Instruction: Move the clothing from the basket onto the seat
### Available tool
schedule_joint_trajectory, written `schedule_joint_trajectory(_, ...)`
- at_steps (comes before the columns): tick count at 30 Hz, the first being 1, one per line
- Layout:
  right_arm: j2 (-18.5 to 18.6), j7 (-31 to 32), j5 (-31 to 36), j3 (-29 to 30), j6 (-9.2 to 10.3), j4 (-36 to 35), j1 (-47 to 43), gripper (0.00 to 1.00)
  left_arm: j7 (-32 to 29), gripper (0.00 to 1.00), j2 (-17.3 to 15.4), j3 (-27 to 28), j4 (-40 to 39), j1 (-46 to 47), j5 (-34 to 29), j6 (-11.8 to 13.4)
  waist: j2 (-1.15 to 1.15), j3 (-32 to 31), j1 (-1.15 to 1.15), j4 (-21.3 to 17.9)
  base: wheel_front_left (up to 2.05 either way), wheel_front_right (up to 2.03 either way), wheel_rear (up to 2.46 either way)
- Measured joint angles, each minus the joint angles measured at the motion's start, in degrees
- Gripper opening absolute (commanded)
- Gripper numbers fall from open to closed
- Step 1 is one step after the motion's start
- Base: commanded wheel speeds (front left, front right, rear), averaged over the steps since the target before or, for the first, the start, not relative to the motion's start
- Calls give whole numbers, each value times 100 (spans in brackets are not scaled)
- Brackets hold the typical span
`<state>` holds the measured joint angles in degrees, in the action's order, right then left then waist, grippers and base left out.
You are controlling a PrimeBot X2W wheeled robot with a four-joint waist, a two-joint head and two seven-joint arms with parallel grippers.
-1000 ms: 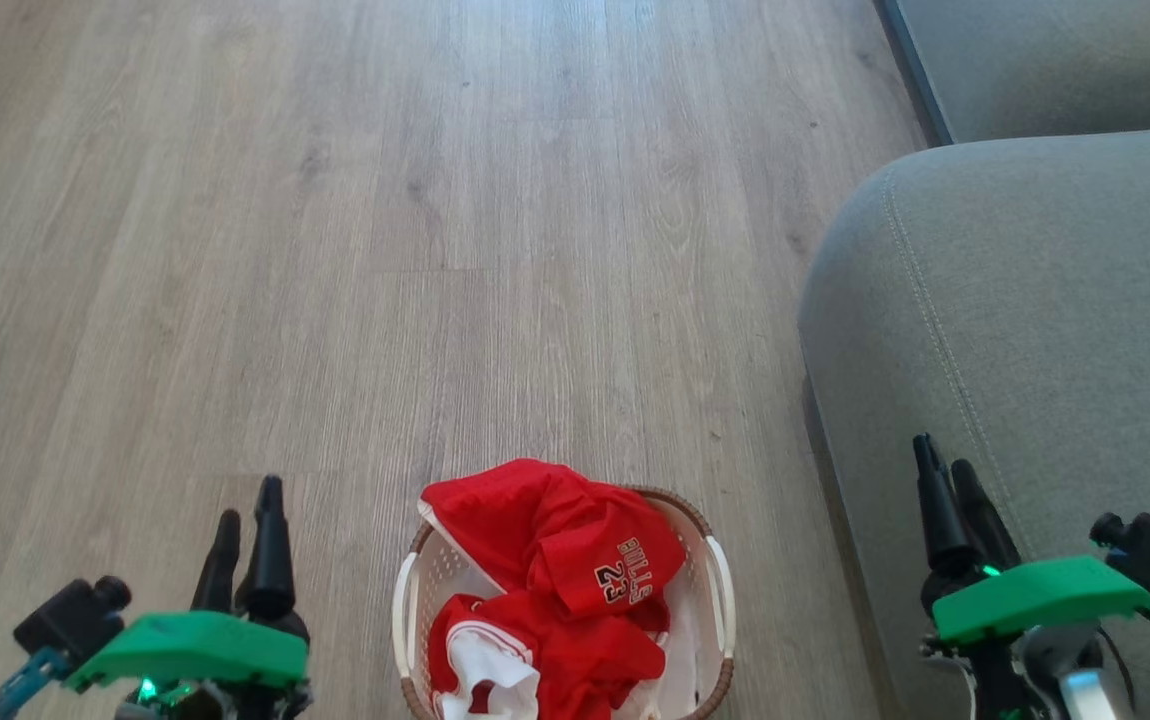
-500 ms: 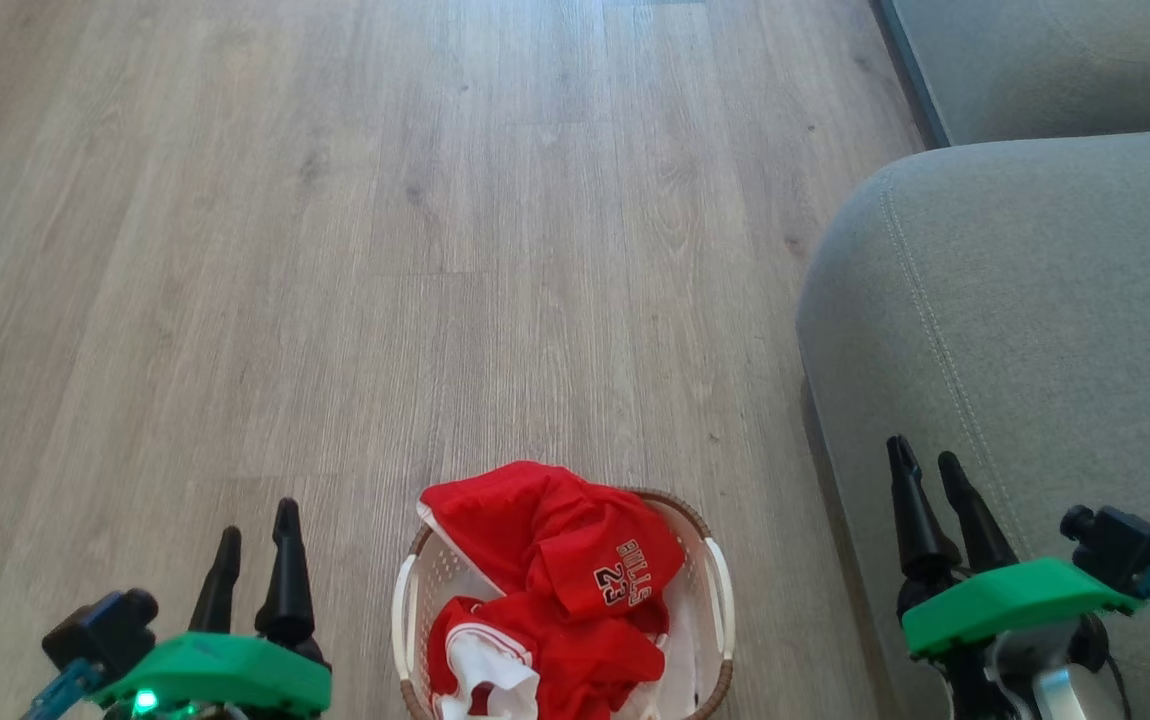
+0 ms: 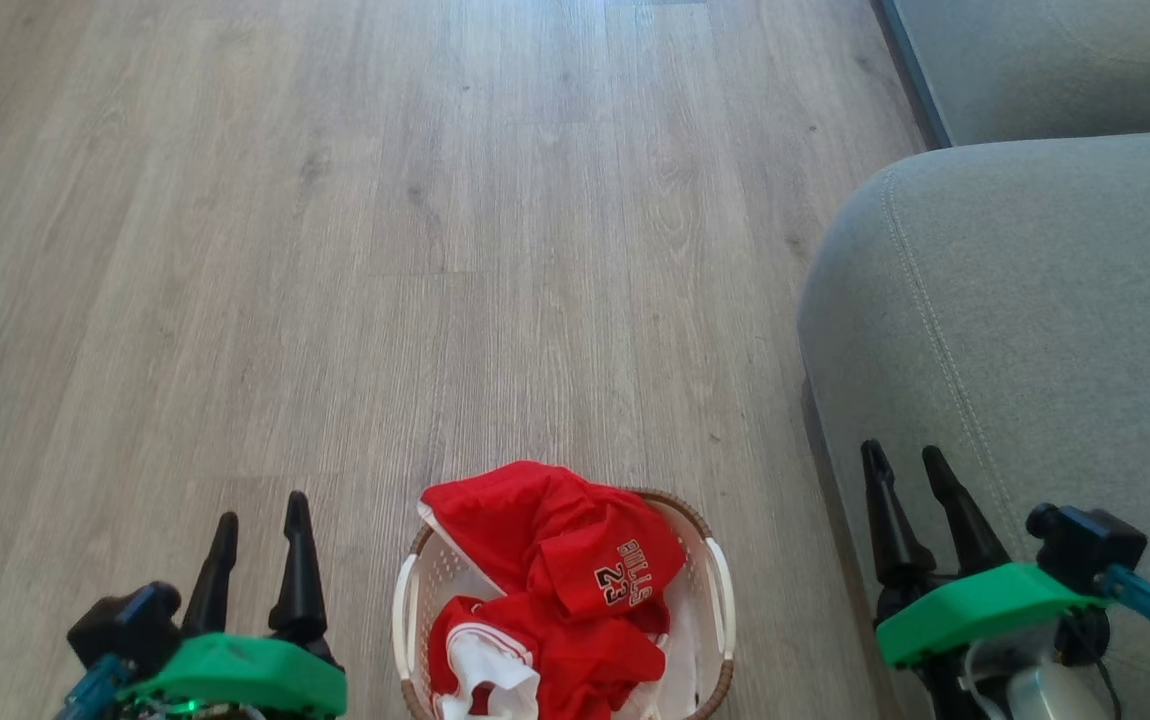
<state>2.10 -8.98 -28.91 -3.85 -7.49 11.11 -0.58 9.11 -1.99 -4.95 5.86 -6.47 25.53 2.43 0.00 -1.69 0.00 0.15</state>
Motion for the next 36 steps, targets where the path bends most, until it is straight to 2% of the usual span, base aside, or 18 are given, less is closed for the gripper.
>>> schedule_joint_trajectory(22,3,-360,1415,-196,-1,-57,1,100,339,100,-29,-51,-52,-210,-1416,168,0,-12,0,-14,0,0,0)
schedule_joint_trajectory(32,7,-525,2093,-271,-1,-124,2,100,510,100,-44,-58,-2,-226,-1903,222,0,-15,0,-16,0,0,0)
schedule_joint_trajectory(36,7,-525,2154,-279,-1,-134,2,100,510,100,-46,-80,31,-228,-1963,222,0,-16,0,-15,0,0,0)
